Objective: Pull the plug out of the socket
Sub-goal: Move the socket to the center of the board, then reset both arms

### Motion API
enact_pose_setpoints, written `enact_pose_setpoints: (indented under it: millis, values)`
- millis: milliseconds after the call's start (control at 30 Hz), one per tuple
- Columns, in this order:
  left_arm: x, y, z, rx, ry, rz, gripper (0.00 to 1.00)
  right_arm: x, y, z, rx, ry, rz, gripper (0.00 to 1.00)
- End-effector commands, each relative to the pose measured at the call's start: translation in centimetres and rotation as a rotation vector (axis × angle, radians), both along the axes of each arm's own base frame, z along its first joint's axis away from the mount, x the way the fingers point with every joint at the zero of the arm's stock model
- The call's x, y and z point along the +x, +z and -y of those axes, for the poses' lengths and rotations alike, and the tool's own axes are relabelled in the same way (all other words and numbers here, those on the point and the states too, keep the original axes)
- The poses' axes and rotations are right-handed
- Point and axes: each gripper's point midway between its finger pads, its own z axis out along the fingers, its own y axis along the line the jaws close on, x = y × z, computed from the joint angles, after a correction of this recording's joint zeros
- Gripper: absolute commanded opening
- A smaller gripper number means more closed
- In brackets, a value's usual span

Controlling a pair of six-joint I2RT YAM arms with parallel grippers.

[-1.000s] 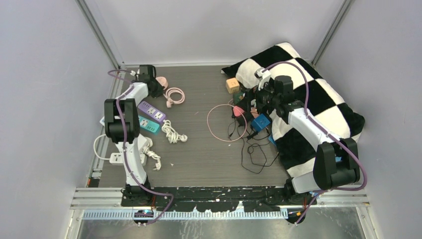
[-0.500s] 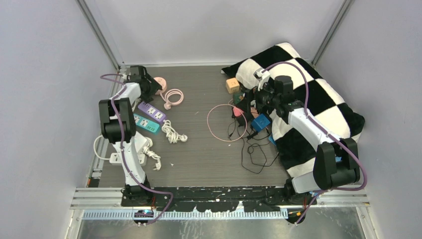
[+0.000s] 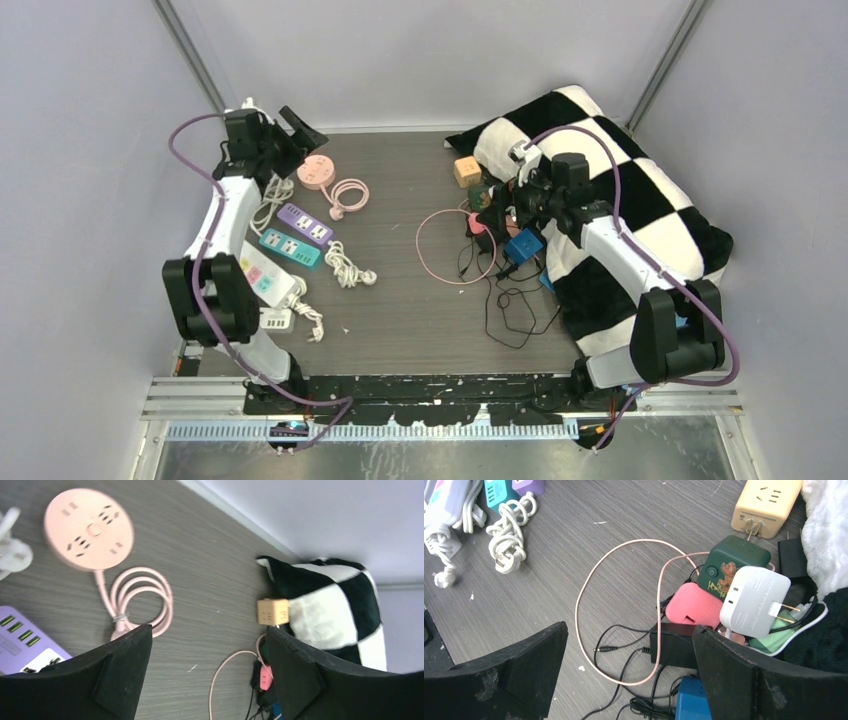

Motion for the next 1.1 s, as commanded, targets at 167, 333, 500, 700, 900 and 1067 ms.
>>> enact_pose_setpoints:
  millis: [167, 333, 500, 700, 900, 1067]
  values:
    - [-8.9, 9.5, 9.3, 0.142, -0.392, 0.314, 0.99, -0.9, 6.6, 2.5, -0.046, 0.007, 0.180, 1.00]
    - [-14.8, 11.8, 11.3, 0.196, -0.526, 0.407, 1.00, -2.5, 8.5, 4.8, -0.109, -0.013, 0.240, 1.00]
    - [-18.9, 10.0, 10.0, 0.273, -0.521, 0.444, 1.00, -4.1, 9.6, 7.0, -0.170, -0.060, 0.279, 1.00]
    - [-22.4, 7.8, 10.7, 0.256, -0.600, 0.474, 1.00, -6.7, 11.3, 8.2, -0.201, -0.098, 0.272, 1.00]
    - [-23.9, 4.5, 9.9, 0.308, -0.614, 0.395, 1.00, -8.7, 14.1, 8.1, -0.066, -0.208, 0.298, 1.00]
    - [-25.0, 4.9, 9.8, 0.335, -0.615, 0.438, 1.00, -9.2, 14.1, 8.7, 0.009, -0.282, 0.290, 1.00]
